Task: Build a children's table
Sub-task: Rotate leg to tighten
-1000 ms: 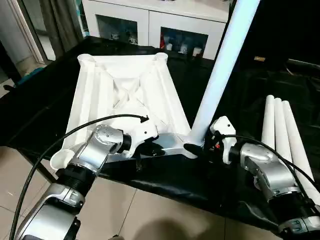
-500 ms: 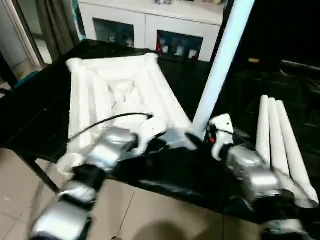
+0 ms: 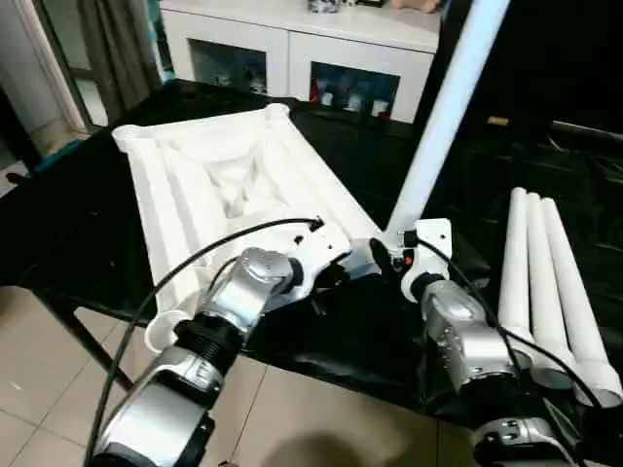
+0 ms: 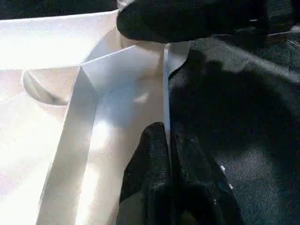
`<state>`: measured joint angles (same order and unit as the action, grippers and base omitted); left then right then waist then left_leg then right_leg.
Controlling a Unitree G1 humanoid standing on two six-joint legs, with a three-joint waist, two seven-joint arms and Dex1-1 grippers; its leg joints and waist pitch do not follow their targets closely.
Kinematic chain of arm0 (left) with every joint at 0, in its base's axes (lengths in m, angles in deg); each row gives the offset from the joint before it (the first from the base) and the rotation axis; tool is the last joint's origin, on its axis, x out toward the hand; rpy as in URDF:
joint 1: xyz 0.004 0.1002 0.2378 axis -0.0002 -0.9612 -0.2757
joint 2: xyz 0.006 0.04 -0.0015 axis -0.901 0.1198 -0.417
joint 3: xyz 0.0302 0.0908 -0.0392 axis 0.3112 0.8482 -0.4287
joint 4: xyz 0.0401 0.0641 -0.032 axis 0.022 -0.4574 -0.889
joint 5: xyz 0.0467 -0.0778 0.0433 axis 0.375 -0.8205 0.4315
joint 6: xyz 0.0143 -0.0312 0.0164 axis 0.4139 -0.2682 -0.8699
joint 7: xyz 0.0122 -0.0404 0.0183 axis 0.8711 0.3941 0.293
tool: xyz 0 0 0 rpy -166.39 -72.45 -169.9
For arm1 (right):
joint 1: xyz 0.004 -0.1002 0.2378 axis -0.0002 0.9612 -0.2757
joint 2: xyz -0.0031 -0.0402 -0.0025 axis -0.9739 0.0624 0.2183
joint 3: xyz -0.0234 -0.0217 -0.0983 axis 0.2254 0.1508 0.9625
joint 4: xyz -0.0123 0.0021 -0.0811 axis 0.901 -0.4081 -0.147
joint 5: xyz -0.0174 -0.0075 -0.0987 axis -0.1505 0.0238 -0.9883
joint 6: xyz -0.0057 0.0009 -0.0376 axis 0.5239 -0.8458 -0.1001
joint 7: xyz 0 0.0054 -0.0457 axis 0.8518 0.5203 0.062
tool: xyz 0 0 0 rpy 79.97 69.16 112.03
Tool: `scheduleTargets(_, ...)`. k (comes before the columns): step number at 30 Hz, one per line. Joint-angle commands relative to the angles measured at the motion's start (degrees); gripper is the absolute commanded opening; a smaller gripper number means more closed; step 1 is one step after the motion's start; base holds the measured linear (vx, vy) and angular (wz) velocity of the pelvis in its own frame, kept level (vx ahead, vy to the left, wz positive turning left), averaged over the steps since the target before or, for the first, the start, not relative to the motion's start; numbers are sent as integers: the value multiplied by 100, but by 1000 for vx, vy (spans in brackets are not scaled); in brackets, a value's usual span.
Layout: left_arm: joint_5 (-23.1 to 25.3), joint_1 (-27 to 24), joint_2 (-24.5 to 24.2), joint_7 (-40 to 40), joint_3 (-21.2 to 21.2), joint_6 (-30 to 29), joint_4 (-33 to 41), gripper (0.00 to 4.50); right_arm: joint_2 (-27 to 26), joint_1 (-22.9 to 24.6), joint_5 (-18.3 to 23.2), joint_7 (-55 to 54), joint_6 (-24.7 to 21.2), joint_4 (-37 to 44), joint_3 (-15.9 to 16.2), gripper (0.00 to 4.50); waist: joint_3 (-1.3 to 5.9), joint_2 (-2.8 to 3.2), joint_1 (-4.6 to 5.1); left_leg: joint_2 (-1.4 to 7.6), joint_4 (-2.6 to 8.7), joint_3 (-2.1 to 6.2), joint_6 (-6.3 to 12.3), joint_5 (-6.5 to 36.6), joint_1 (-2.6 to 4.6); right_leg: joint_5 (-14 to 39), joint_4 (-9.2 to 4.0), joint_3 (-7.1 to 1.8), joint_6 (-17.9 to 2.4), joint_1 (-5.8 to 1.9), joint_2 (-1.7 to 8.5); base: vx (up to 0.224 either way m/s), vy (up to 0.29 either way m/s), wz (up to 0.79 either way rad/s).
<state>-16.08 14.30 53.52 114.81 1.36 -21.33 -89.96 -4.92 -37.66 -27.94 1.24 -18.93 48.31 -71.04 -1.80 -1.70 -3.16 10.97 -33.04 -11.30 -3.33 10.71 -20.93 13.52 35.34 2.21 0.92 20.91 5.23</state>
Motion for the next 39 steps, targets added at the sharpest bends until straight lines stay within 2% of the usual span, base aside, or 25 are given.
scheduleTargets(1,-31,-183,-115,403,175,214,-94,0,83,40,194,682,-308,118,334,371,228,-15,-10,237,438,132,65,1262,52,718,-499,-212,-1037,-121,306,0,0,0)
scheduleTargets(2,-64,-217,-265,662,198,394,-68,0,294,22,274,1020,-406,242,352,371,229,-38,-29,232,426,138,148,1108,42,531,-483,-203,-1056,-145,298,0,0,0)
scheduleTargets(4,-118,-268,-472,1040,229,534,-6,0,623,16,283,1489,-454,386,437,371,241,-28,-12,237,397,114,260,913,34,230,-450,-211,-1167,-140,308,0,0,0)
scheduleTargets(6,-245,-357,-724,1591,271,737,131,0,1050,65,199,2128,-502,576,626,371,260,-24,-39,241,371,116,350,628,33,-153,-397,-194,-1281,-163,303,0,0,0)
scheduleTargets(7,-271,-386,-840,1825,324,655,212,0,1199,95,213,2382,-582,687,683,371,271,-22,-50,244,344,96,450,429,39,-518,-352,-197,-1362,-163,291,0,0,0)
scheduleTargets(10,-321,-422,-1041,2144,349,578,326,0,1572,162,207,2929,-671,950,847,371,278,-1,-70,249,326,87,593,329,50,-909,-310,-188,-1514,-156,287,0,0,0)
scheduleTargets(11,-350,-428,-1069,2189,331,570,339,0,1657,168,198,3033,-664,988,885,371,288,-17,-63,246,313,86,628,239,50,-1046,-287,-183,-1573,-164,282,0,0,0)
scheduleTargets(14,-387,-432,-1107,2252,289,576,343,0,1777,157,206,3155,-691,1036,932,371,279,-24,-62,248,305,74,656,274,45,-982,-293,-185,-1656,-164,297,0,0,0)
scheduleTargets(19,-401,-421,-1108,2230,229,610,300,0,1800,119,231,3263,-661,976,1005,371,274,-35,-59,249,303,70,610,372,46,-731,-306,-191,-1663,-161,304,0,0,0)
scheduleTargets(21,-412,-420,-1112,2261,224,602,312,0,1769,118,268,3302,-649,986,981,346,279,-30,-61,252,301,73,610,345,46,-748,-298,-189,-1666,-164,305,0,0,0)
scheduleTargets(23,-419,-430,-1114,2275,221,590,333,0,1749,135,317,3336,-682,1017,967,346,285,-43,-65,249,292,73,641,286,44,-834,-285,-188,-1680,-167,302,0,0,0)
scheduleTargets(25,-424,-443,-1104,2280,214,566,356,0,1720,181,371,3362,-727,1068,961,309,286,-43,-67,246,286,69,663,246,48,-877,-282,-189,-1690,-165,300,0,0,0)
scheduleTargets(28,-428,-463,-1046,2229,216,509,373,0,1572,265,434,3178,-776,1049,888,300,294,-44,-74,246,276,70,697,177,43,-976,-268,-190,-1718,-171,306,0,0,0)
scheduleTargets(30,-401,-462,-953,2056,207,437,359,0,1385,297,377,2800,-655,908,796,290,282,-39,-67,245,286,69,674,210,43,-867,-278,-187,-1709,-158,305,0,0,0)
scheduleTargets(31,-339,-442,-834,1790,196,324,311,0,1174,307,385,2362,-678,779,630,279,268,-61,-54,250,303,70,618,346,46,-643,-303,-186,-1682,-153,310,0,0,0)
scheduleTargets(32,-339,-442,-834,1790,196,324,311,0,1174,307,385,2362,-678,779,630,278,254,-42,-45,264,326,75,523,519,64,-357,-329,-190,-1656,-136,318,0,0,0)
scheduleTargets(33,-261,-386,-635,1343,144,170,179,0,912,325,345,1757,-679,636,451,278,245,-26,-29,263,336,76,460,616,60,-203,-339,-193,-1641,-124,316,0,0,0)
scheduleTargets(34,-215,-334,-478,1003,94,63,64,0,726,334,325,1309,-660,532,308,277,228,-28,-9,273,363,72,282,841,77,167,-373,-201,-1602,-91,323,0,0,0)
scheduleTargets(35,-177,-289,-341,708,47,-28,-36,0,567,343,304,921,-638,445,187,276,213,-39,-12,271,387,81,113,1085,101,606,-426,-203,-1508,-87,331,0,0,0)
scheduleTargets(36,-134,-157,-40,28,-92,-180,-296,0,322,334,169,119,-550,264,17,275,207,-40,-15,270,405,94,42,1174,108,785,-449,-204,-1453,-83,338,0,0,0)
scheduleTargets(37,-118,-109,63,-207,-135,-226,-385,0,238,328,123,-157,-524,200,-36,275,187,-28,2,270,437,105,-102,1398,128,1121,-492,-207,-1337,-61,334,0,0,0)
scheduleTargets(38,-94,-66,162,-396,-156,-264,-453,0,139,322,133,-331,-549,136,-93,275,196,-32,-19,253,428,109,-164,1569,166,1369,-535,-213,-1215,-42,337,0,0,0)
scheduleTargets(39,-52,-15,270,-591,-153,-259,-522,0,40,309,86,-533,-553,65,-105,275,199,-42,-14,252,433,109,-154,1572,152,1367,-540,-220,-1169,-54,337,0,0,0)
